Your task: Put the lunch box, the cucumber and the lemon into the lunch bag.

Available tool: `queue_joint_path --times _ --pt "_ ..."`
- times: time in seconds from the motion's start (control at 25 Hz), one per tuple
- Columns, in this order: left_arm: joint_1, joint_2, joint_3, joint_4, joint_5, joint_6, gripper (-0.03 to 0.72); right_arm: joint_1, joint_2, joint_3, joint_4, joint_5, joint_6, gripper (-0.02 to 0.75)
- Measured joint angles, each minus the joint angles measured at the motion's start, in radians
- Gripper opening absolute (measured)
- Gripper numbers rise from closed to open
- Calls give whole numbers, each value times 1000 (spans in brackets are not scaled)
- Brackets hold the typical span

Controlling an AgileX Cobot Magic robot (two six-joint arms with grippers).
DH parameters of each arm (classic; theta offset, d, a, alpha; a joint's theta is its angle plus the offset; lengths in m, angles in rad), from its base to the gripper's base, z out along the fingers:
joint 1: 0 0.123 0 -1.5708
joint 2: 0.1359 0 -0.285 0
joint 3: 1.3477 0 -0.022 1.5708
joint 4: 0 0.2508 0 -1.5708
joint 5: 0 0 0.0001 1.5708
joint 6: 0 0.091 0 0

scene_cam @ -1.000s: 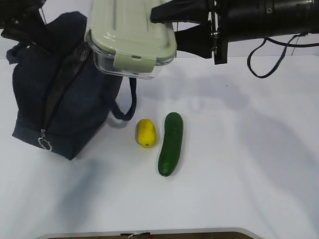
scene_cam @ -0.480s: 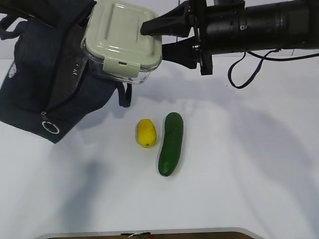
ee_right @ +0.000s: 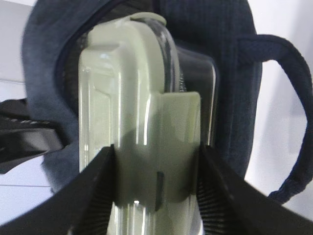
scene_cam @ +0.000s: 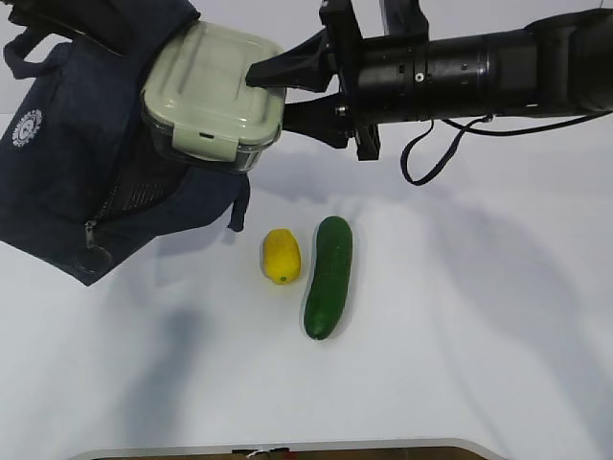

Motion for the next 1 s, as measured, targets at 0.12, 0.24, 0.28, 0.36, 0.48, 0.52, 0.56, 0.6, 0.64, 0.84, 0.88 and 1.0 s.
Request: queue_joint_path --times 0.12,0.24,0.28,0.36,0.48,0.52,0.56,0.6,0.64,0.84,0.88,1.0 --pt "-4 0 0 0 0 0 -16 12 40 -16 4 -8 -4 376" --pt "-6 13 0 -2 2 0 -17 43 82 -56 4 -12 -7 376" --pt "-6 18 0 -2 2 0 -16 57 96 -70 4 -12 -7 376" --pt "-6 34 0 -2 4 0 -17 83 125 -114 2 -16 -13 376" --pt "-6 55 0 2 6 0 -17 108 174 -183 1 -32 -19 376" --pt "-6 59 0 4 6 0 -17 115 194 -207 0 -34 -19 376" --pt "-6 64 0 5 6 0 -17 124 211 -228 -2 -35 -19 376" --pt "-6 68 0 5 6 0 -17 132 233 -246 -2 -35 -21 376" --pt "-6 70 0 6 6 0 -17 138 246 -257 0 -35 -21 376" --pt "-6 84 0 88 6 -7 -17 147 295 -273 0 -38 -21 376" --pt "-6 93 0 108 6 -14 -17 147 304 -275 2 -40 -21 376" --pt "-6 130 2 131 4 -23 -17 147 335 -277 6 -46 -21 376"
